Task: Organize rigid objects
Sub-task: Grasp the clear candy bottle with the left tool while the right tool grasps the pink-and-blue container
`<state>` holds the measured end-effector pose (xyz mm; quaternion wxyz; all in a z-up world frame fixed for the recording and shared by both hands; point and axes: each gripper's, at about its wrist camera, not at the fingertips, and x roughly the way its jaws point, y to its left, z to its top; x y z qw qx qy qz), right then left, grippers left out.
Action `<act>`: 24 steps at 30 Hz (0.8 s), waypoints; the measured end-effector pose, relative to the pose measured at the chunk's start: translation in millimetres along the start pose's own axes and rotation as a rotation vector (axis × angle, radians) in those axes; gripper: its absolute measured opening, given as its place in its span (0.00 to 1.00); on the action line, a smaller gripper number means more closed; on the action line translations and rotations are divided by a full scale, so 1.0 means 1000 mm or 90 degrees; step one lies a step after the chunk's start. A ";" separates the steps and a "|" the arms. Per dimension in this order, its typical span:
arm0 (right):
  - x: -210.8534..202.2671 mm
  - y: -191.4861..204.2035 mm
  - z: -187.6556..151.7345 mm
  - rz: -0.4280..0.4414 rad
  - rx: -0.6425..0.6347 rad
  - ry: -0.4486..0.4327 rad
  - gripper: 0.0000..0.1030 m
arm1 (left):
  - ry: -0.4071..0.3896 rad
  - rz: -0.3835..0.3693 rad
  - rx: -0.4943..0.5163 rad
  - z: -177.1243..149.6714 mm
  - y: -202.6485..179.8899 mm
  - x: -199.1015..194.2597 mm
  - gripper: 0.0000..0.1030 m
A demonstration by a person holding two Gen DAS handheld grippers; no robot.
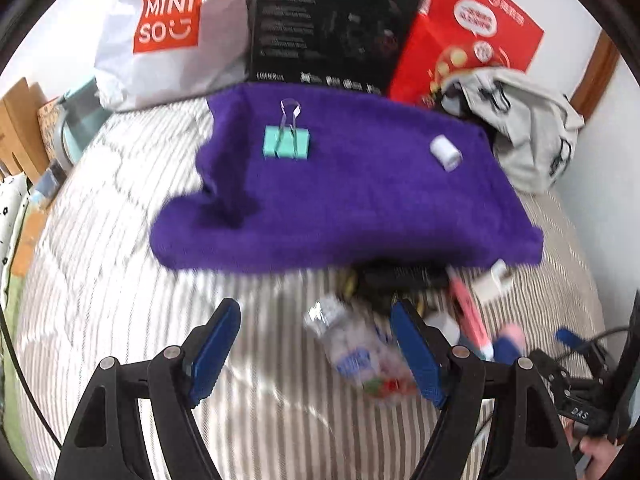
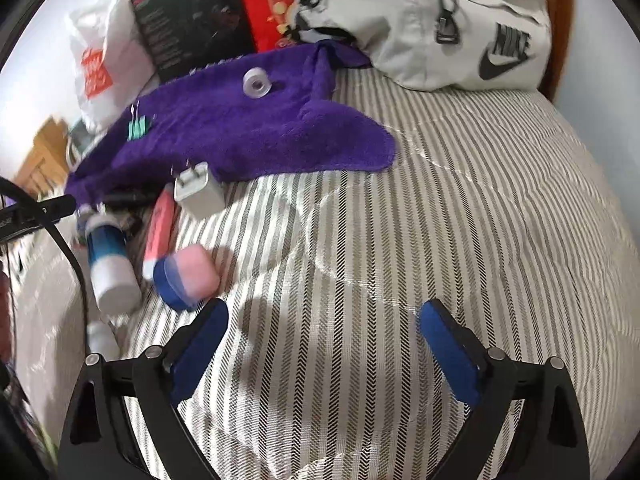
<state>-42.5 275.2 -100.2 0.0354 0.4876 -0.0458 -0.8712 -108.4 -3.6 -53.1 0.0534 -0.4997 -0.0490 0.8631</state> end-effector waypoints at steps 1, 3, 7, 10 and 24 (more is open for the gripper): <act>0.002 0.003 -0.002 -0.007 -0.017 -0.001 0.98 | 0.007 -0.001 -0.002 -0.004 -0.001 0.003 0.75; 0.005 0.009 -0.004 -0.025 -0.036 0.004 1.00 | 0.023 -0.005 0.002 -0.010 -0.004 0.008 0.75; 0.006 0.010 -0.006 -0.033 -0.038 -0.001 1.00 | 0.027 0.003 0.020 -0.019 -0.008 0.012 0.77; 0.007 0.009 -0.007 -0.039 -0.044 -0.005 1.00 | 0.024 0.022 0.048 -0.025 -0.007 0.008 0.83; 0.005 0.006 -0.012 -0.045 -0.042 -0.036 1.00 | 0.017 0.071 0.122 -0.038 -0.024 0.025 0.82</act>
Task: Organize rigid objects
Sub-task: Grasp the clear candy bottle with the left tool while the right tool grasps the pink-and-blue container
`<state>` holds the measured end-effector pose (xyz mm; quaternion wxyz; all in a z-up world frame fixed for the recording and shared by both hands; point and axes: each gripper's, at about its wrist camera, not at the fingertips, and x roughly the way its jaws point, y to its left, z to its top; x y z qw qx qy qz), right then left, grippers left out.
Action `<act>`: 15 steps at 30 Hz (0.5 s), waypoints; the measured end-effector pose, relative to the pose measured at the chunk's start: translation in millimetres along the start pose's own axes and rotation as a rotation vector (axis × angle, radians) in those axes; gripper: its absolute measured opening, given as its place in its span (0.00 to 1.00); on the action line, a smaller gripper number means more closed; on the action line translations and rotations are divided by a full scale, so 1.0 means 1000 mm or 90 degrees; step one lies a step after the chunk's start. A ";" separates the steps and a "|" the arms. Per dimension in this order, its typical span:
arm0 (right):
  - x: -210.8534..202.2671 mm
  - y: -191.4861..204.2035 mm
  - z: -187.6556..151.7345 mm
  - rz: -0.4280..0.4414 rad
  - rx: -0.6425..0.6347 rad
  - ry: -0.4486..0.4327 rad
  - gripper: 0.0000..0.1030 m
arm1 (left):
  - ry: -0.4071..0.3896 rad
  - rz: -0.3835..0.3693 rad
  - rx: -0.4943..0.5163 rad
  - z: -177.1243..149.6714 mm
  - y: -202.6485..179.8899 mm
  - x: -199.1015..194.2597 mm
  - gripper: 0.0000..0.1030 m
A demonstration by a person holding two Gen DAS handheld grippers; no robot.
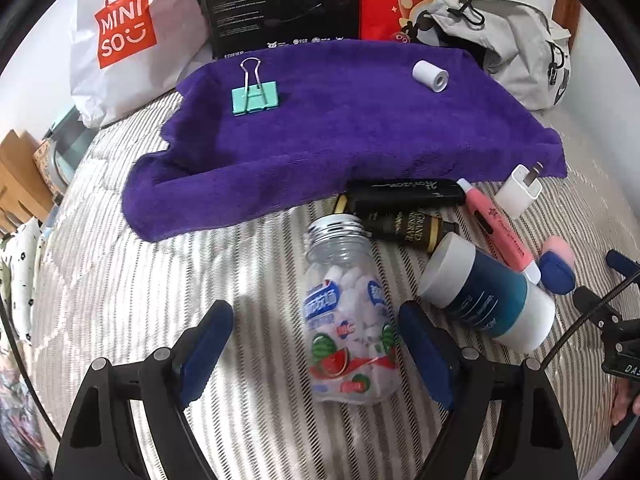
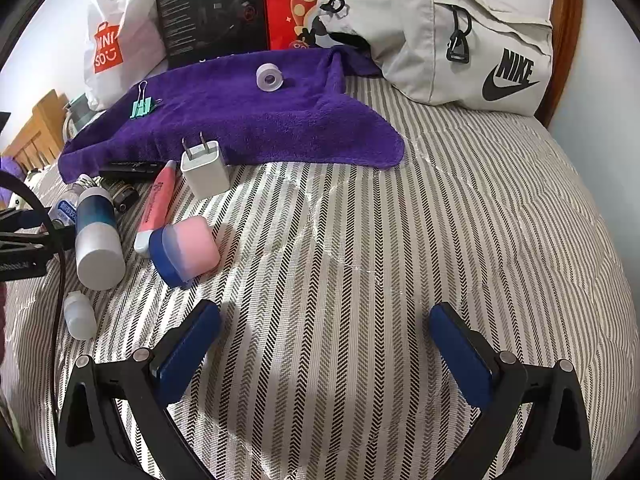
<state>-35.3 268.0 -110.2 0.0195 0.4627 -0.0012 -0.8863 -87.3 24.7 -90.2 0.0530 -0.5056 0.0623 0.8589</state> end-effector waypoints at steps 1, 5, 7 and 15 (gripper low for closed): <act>0.000 0.000 0.000 0.000 0.000 0.000 1.00 | -0.001 -0.002 -0.005 0.000 0.001 0.001 0.82; -0.002 -0.003 0.002 0.009 0.013 0.011 1.00 | -0.009 -0.017 -0.013 -0.002 0.004 0.000 0.77; -0.009 -0.007 0.004 0.023 0.032 0.004 0.99 | -0.016 -0.020 -0.009 -0.004 0.004 -0.003 0.62; -0.017 0.014 0.020 0.096 -0.008 -0.028 0.99 | -0.030 -0.037 0.002 -0.006 0.004 -0.007 0.39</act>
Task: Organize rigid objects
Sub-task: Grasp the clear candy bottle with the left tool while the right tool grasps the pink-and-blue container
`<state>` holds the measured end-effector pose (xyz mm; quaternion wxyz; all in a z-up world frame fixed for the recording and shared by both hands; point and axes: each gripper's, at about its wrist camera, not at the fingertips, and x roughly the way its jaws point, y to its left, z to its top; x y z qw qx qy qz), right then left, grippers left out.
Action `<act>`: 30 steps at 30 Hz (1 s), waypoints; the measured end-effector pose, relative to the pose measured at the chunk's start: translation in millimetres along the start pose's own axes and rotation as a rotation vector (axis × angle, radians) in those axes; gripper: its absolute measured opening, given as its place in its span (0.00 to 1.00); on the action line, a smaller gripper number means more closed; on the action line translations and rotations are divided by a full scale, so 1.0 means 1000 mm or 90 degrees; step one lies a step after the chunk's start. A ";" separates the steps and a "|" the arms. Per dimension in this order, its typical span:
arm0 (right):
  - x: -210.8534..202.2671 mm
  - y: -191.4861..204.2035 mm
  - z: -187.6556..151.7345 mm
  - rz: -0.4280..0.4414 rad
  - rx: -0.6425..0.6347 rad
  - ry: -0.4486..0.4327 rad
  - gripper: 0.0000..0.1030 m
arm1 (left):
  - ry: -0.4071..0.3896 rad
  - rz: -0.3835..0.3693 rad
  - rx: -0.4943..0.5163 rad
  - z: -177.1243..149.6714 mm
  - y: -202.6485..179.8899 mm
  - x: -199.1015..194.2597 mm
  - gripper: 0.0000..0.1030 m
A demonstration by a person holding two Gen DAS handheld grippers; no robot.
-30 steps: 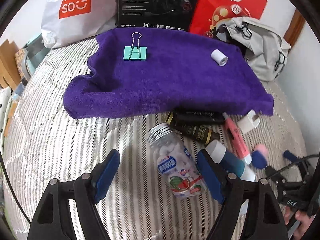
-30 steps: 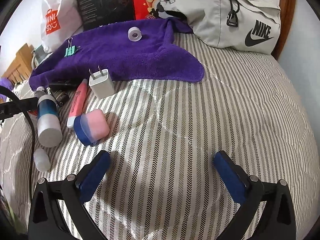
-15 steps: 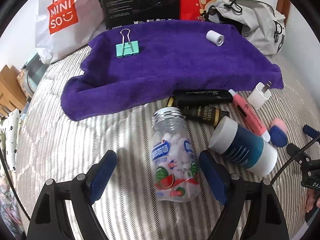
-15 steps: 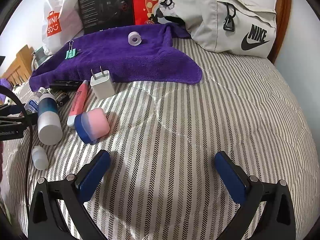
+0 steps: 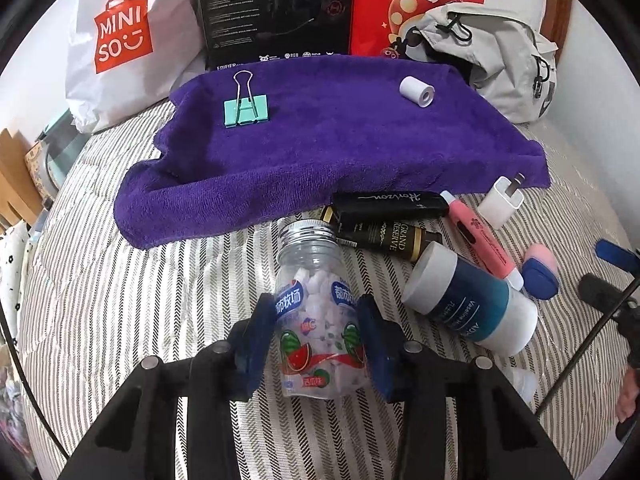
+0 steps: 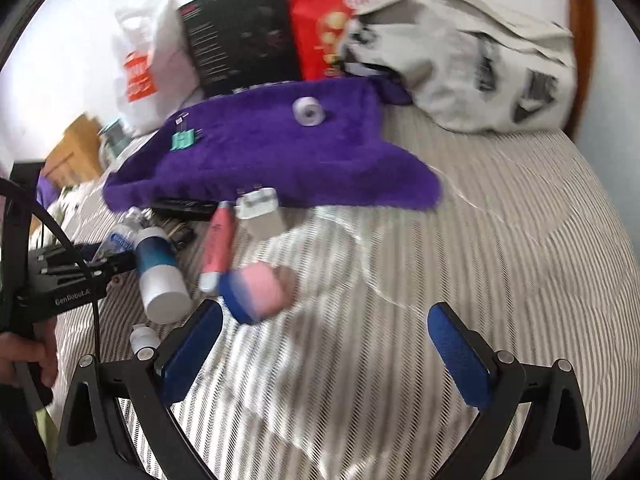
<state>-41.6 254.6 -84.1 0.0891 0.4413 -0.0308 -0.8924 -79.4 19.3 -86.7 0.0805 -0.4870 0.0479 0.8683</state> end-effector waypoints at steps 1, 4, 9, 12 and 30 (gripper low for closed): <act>0.006 0.005 0.002 -0.004 -0.019 0.006 0.99 | 0.002 -0.003 -0.001 0.000 0.002 0.000 0.39; 0.021 0.014 0.004 -0.006 -0.043 0.027 0.97 | 0.007 0.001 -0.009 -0.002 0.010 -0.001 0.39; 0.033 0.022 0.002 -0.008 -0.071 0.021 0.84 | 0.009 -0.004 -0.023 -0.003 0.021 -0.001 0.39; 0.035 0.027 0.000 -0.022 -0.101 0.006 0.77 | 0.009 -0.003 -0.019 -0.003 0.021 -0.001 0.39; 0.029 0.016 0.008 -0.018 -0.066 0.023 0.37 | 0.000 -0.005 -0.035 -0.005 0.029 -0.003 0.39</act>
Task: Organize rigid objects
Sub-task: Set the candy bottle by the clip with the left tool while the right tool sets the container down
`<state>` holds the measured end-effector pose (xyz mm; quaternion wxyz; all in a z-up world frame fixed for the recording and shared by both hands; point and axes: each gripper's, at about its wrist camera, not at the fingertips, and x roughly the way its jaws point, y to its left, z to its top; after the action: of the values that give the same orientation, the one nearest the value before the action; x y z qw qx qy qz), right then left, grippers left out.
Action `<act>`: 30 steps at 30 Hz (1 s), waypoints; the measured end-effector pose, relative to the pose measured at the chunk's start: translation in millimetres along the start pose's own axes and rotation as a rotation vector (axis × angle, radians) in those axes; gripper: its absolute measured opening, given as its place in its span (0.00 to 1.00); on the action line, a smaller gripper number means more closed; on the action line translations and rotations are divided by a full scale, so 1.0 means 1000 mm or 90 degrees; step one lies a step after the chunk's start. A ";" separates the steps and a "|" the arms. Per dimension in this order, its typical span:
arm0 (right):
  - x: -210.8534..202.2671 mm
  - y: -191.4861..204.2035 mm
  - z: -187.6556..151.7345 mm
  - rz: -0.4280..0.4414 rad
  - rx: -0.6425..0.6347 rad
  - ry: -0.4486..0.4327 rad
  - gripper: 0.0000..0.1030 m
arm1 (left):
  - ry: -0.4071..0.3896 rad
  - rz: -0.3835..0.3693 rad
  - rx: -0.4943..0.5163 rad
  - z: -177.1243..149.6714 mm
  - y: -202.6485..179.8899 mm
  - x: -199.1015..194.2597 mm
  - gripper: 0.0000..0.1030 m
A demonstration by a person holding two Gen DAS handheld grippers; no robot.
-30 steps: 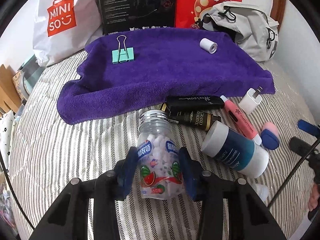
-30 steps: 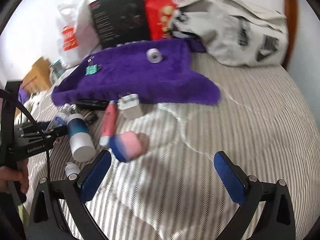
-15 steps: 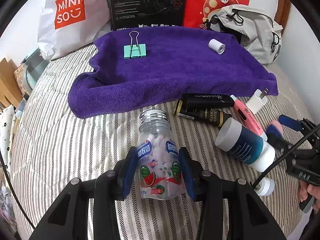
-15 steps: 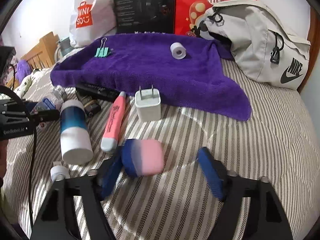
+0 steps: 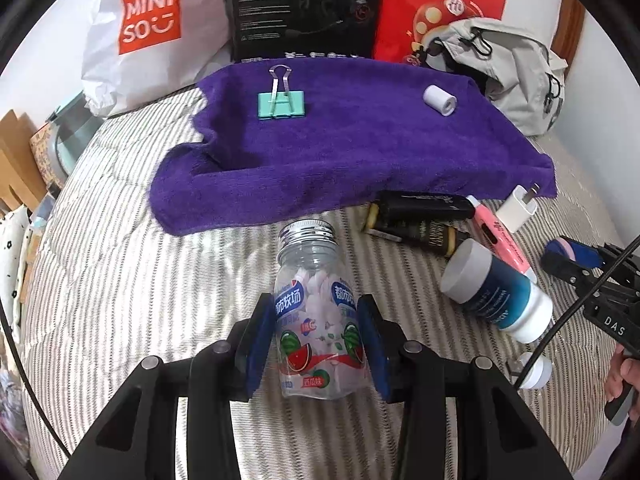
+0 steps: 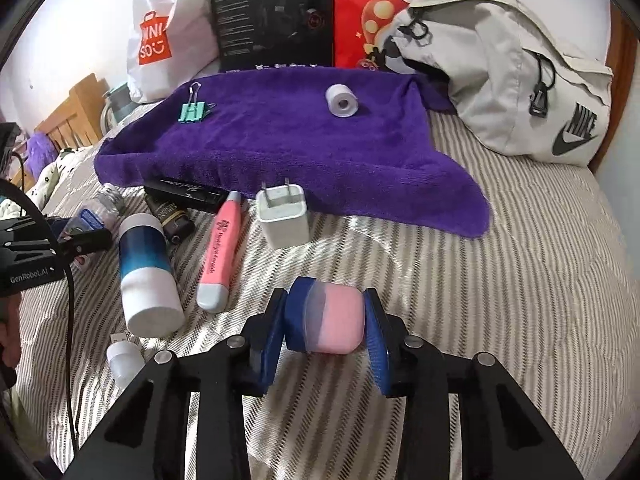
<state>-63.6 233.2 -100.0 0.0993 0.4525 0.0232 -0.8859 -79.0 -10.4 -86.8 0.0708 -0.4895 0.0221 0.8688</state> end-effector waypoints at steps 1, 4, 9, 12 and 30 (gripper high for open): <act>-0.001 -0.003 0.000 0.004 0.005 0.002 0.37 | -0.002 -0.006 -0.007 0.000 0.004 -0.001 0.39; -0.002 -0.009 0.000 0.012 0.020 0.006 0.37 | -0.008 -0.030 -0.032 0.001 0.017 -0.006 0.39; -0.004 -0.012 0.003 0.018 0.027 0.006 0.37 | -0.018 -0.029 -0.037 0.004 0.028 -0.013 0.39; -0.006 -0.012 0.006 0.021 0.024 0.007 0.37 | -0.024 -0.030 -0.038 0.006 0.030 -0.017 0.39; -0.016 -0.007 0.056 0.054 -0.008 -0.024 0.37 | -0.062 -0.030 -0.031 0.053 0.030 -0.025 0.39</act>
<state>-100.8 234.7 -54.1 0.1400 0.4360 0.0072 -0.8889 -115.3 -36.7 -39.4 0.0806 -0.4484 -0.0139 0.8901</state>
